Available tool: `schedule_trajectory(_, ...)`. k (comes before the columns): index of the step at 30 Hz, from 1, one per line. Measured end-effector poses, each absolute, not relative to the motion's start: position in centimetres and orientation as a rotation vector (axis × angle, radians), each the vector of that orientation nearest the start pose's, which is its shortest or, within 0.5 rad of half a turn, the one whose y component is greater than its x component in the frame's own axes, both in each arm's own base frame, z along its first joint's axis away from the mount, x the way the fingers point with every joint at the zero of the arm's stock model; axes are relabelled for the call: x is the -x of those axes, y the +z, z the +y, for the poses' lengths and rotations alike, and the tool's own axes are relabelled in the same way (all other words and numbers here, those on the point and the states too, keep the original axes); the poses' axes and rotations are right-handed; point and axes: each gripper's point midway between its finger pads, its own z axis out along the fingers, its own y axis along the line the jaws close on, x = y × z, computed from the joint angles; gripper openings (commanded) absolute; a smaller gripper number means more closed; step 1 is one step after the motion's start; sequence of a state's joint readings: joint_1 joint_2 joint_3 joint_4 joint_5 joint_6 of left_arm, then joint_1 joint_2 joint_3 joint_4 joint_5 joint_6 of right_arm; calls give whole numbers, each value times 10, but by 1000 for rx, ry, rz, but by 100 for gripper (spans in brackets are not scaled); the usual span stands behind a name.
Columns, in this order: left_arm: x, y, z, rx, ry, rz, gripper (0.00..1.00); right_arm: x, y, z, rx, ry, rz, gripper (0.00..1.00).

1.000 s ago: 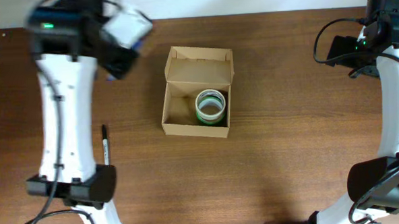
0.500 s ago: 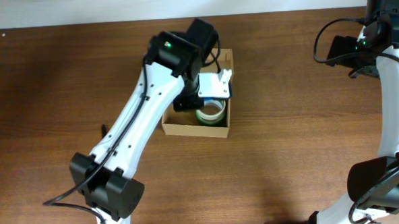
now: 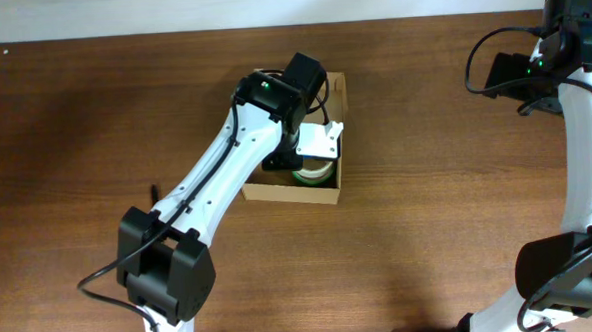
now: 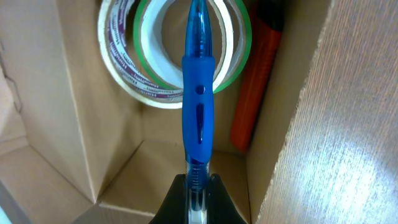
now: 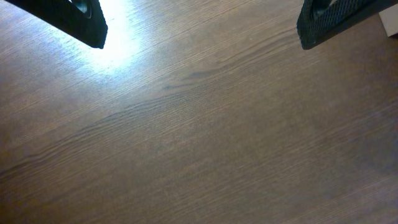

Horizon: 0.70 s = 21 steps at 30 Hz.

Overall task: Pack container
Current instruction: 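Lower the blue pen into the box and open the left gripper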

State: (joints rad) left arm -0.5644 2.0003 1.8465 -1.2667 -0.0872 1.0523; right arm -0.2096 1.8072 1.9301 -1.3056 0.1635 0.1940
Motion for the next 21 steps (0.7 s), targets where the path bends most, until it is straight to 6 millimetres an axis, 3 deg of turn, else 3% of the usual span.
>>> schedule_trajectory(9, -356, 82, -215, 2286, -145, -2144, 2, -395, 234, -113, -594, -229, 2682, 99)
schedule_trajectory(21, -339, 79, -220, 2274, -28, -2117, 1, -395, 234, -113, -594, -229, 2682, 99)
